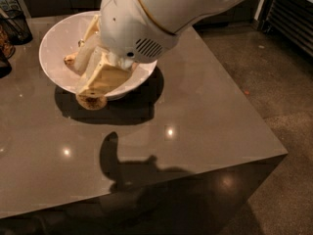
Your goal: Pick banana from white bowl
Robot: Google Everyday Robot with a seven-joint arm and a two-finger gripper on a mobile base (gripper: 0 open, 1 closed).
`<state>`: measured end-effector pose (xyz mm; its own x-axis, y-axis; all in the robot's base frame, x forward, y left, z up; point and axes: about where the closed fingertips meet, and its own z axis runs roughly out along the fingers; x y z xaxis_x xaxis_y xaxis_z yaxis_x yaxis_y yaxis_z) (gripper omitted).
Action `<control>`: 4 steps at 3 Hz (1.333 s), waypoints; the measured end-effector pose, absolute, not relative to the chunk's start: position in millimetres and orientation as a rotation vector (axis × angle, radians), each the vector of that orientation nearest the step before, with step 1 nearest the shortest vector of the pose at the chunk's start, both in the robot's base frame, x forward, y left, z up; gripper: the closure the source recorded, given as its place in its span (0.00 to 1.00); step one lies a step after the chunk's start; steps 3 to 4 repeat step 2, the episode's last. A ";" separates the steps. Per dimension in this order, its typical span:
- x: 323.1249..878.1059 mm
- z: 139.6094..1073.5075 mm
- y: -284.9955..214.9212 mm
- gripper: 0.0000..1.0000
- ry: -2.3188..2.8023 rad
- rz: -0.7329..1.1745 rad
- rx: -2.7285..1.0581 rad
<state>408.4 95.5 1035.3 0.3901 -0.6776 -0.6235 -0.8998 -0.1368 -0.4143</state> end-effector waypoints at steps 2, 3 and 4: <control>368.8 1055.2 97.7 1.00 1.349 0.331 -1.842; 368.8 1055.2 97.7 1.00 1.349 0.331 -1.842; 368.8 1055.2 97.7 1.00 1.349 0.331 -1.842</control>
Offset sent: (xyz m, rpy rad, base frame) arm -0.0316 -0.0097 -0.0111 0.0209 0.0372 -0.0746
